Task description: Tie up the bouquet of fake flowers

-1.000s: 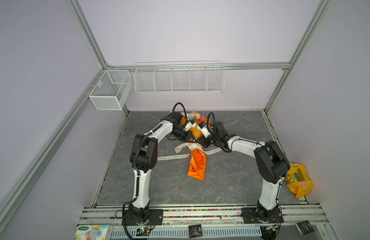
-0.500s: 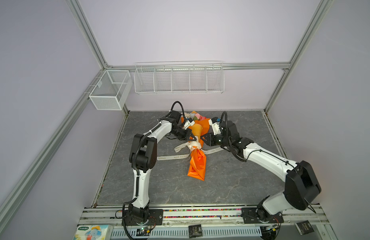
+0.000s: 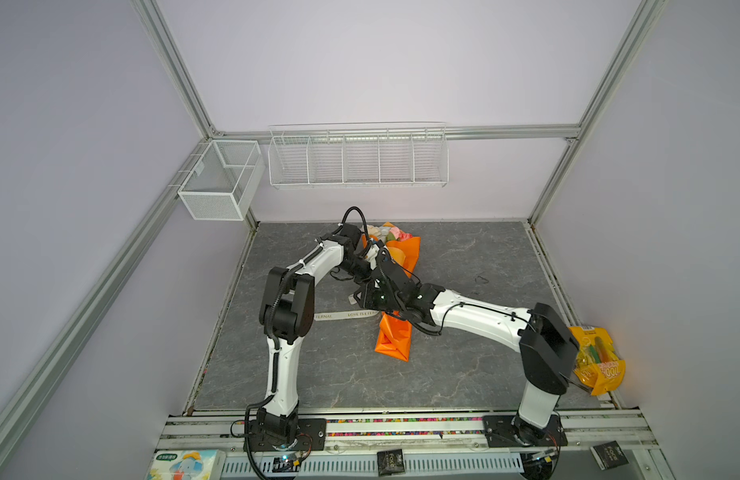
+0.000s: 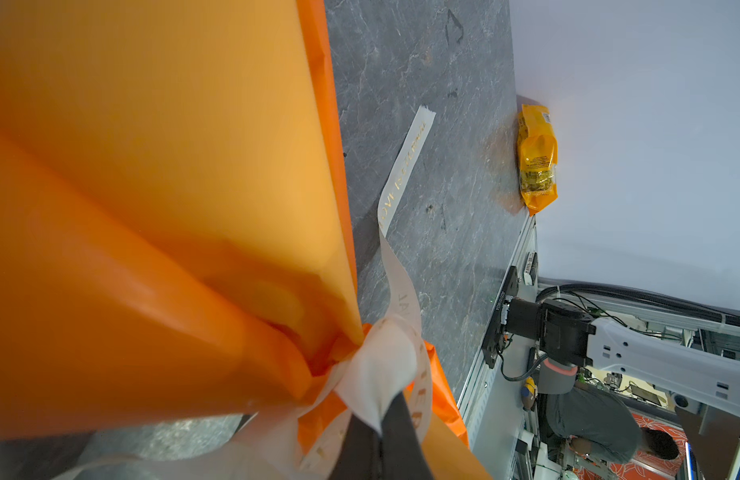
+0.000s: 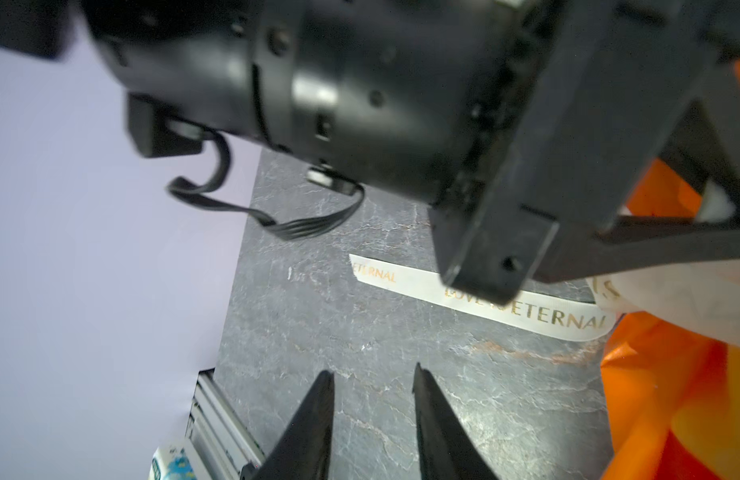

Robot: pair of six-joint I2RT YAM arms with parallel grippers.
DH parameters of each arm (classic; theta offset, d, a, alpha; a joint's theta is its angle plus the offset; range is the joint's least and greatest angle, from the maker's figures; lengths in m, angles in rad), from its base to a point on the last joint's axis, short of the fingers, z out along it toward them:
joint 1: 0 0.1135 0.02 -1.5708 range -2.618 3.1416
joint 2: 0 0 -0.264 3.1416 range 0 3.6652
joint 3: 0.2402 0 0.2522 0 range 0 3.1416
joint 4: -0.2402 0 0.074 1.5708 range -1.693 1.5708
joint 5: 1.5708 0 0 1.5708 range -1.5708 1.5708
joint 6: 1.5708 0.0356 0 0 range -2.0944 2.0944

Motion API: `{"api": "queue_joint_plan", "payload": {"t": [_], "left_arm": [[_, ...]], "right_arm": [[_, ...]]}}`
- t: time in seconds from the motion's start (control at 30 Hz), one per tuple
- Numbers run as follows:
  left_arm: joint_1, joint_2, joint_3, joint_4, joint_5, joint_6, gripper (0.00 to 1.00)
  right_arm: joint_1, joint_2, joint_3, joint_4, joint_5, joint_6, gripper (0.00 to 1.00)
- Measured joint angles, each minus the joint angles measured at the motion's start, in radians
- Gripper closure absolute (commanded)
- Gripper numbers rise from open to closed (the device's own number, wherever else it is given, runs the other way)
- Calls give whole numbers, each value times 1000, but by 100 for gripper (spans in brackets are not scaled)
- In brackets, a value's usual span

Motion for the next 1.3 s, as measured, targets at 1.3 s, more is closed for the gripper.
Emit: {"api": "queue_joint_plan", "payload": {"t": [1.3], "left_arm": [[-6,71,132,-163,-67,95,100]], "right_arm": [[127,236,82,206,402,178,55]]}}
